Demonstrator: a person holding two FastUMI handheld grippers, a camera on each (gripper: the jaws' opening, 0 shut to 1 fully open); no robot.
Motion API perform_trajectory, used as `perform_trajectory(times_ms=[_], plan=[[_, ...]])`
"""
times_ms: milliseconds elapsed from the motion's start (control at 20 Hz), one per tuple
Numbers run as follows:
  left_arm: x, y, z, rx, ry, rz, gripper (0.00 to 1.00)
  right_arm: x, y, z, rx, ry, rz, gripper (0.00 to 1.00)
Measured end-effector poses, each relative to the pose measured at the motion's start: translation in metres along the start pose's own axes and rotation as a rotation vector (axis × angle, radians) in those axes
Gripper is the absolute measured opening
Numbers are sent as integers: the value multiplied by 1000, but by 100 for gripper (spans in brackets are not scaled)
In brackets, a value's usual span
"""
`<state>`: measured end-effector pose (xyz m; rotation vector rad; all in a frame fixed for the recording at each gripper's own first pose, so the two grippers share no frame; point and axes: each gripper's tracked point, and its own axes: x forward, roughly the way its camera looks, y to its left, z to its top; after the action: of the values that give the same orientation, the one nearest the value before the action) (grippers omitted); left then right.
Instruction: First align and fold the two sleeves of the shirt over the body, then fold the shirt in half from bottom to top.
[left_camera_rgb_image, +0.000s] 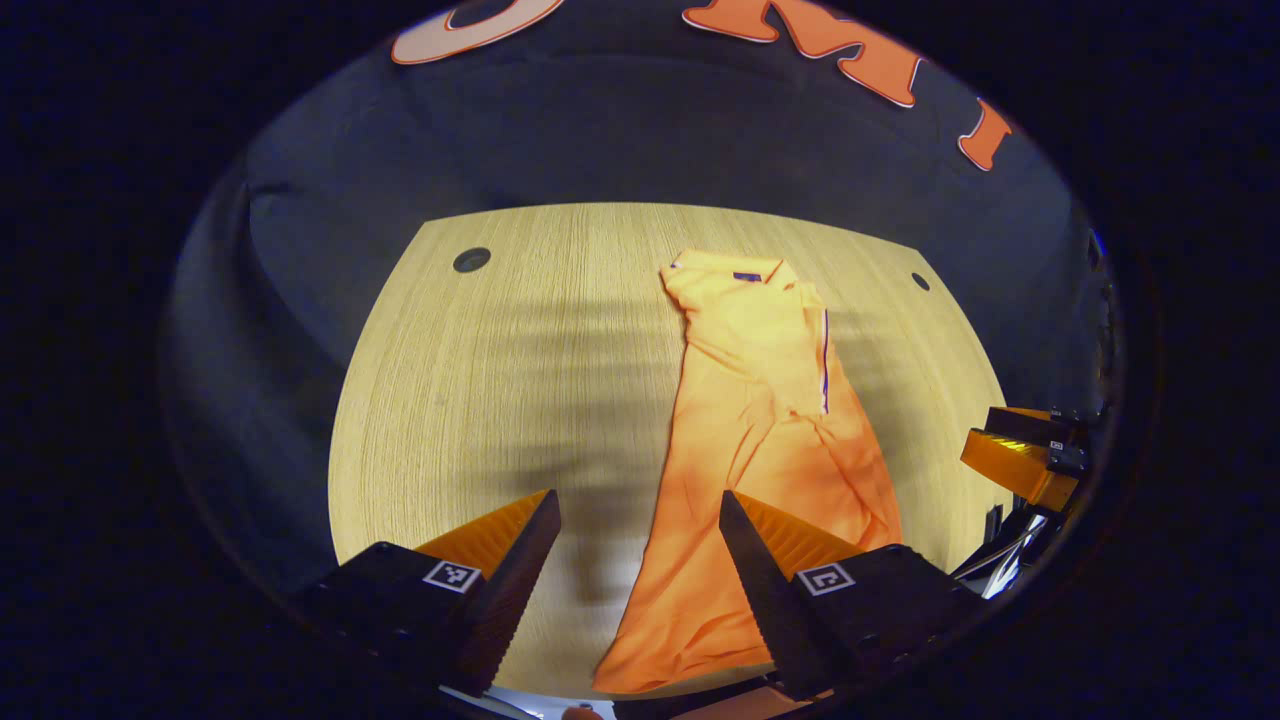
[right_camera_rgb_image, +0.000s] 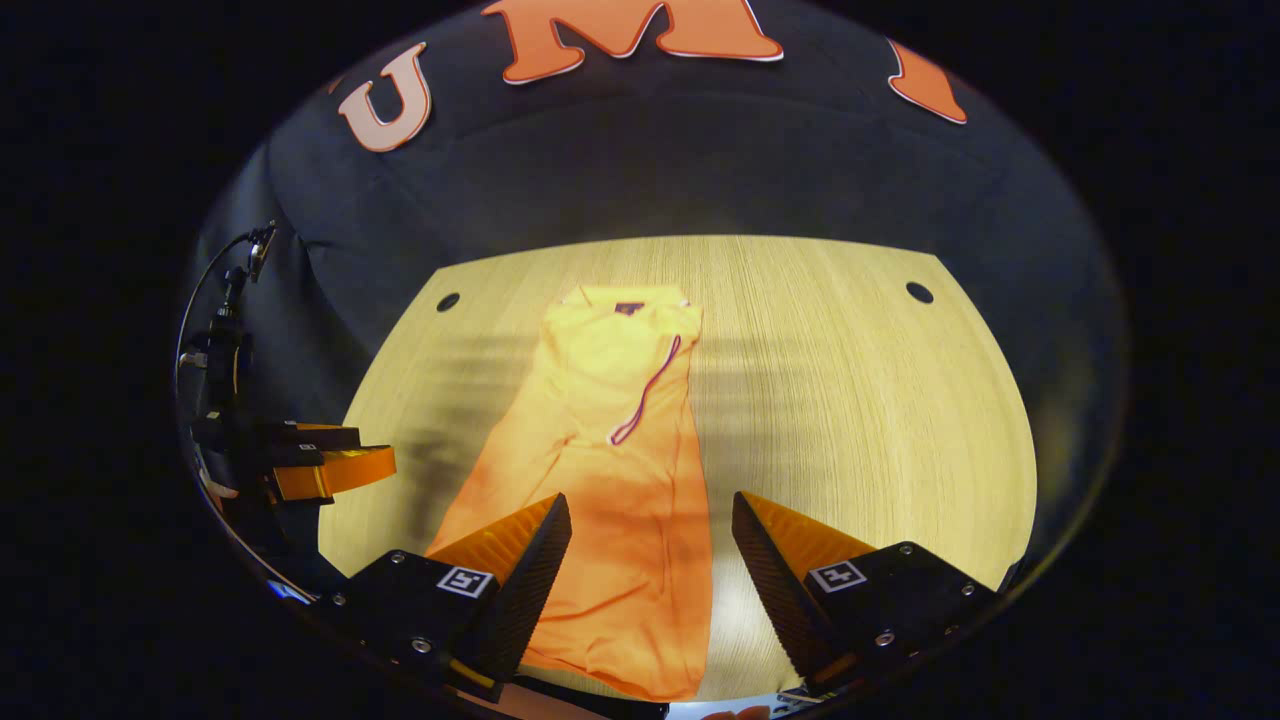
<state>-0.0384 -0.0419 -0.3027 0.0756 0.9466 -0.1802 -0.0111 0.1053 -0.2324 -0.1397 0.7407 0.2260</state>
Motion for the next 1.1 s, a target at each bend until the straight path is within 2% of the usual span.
perform_trajectory(times_ms=[150,350,600,900,1000,1100], plan=[[-1,1,-40,-8,32,-3,99,5,-3,-45,-6,81,-30,99],[-3,2,-101,-41,116,-17,99,-2,1,-108,7,208,-30,99],[-3,3,-164,-58,197,-1,99,2,4,-153,-16,309,-46,99],[18,-14,-205,-43,266,4,99,9,0,-203,-36,427,-71,99],[26,-13,-218,-7,306,49,99,10,0,-214,-70,464,-88,99],[30,-17,-214,34,293,68,98,13,2,-211,-109,457,-98,98]])
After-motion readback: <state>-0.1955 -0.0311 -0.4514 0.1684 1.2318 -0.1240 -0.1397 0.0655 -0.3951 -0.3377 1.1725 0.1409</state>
